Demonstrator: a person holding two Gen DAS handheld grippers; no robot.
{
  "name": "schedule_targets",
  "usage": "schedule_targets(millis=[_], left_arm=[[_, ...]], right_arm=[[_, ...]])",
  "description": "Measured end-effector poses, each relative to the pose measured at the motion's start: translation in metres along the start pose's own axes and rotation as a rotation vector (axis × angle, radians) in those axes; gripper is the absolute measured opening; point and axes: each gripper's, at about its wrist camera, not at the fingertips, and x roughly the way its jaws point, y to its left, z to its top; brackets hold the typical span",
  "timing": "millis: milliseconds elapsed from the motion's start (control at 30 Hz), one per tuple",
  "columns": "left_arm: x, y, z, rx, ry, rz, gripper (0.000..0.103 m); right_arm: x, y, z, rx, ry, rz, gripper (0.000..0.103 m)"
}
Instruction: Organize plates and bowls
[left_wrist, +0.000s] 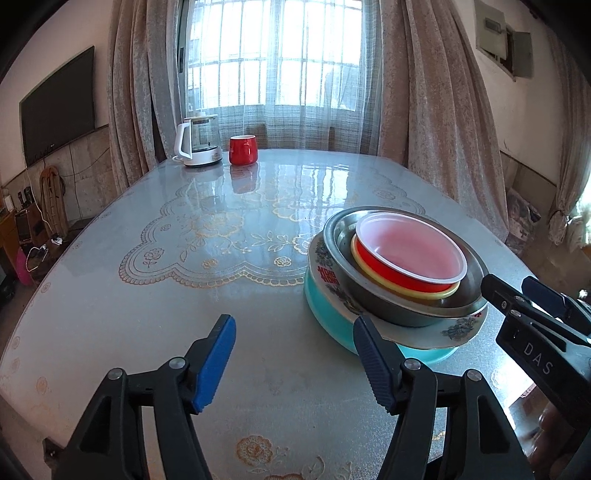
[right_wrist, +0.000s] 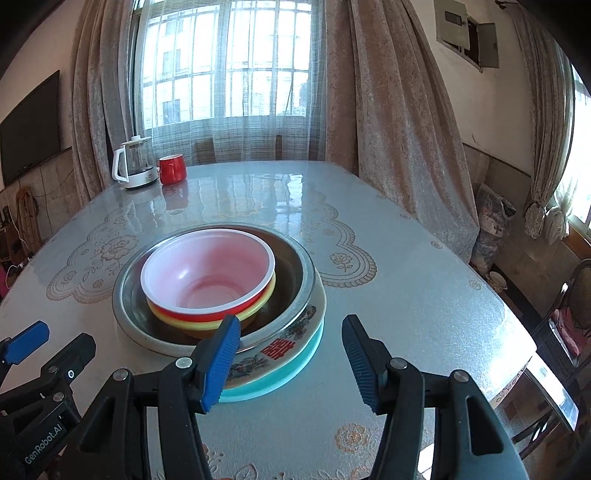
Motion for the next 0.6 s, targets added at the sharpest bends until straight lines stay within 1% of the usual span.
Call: schedule_targets(millis=[133,433,533,600], left_arm=[[-0.002,0.001,0.002,-0.004,-0.013,-0.003,0.067],[-0.009,-0.009,0.005,0.027,-0.032,-0.012,0.069],[-0.007,-0.011,0.009,0.031,-0.035,-0.02,0.069],[-0.005,-0.012,0.014,0.033,-0.041,-0.021,0.071]], right_arm=[[-0.005,-0.002,0.003,-0.004,-0.018,-0.015,0.058],[-0.005,-0.008,0.003,0.003,-0.015,-0.014,0.058],[-0.002,-0.009,0.006,0.004,-0.012,-0.011,0.058],[0.001,-0.01,0.007,0.011,-0.009,-0.013,0.058]])
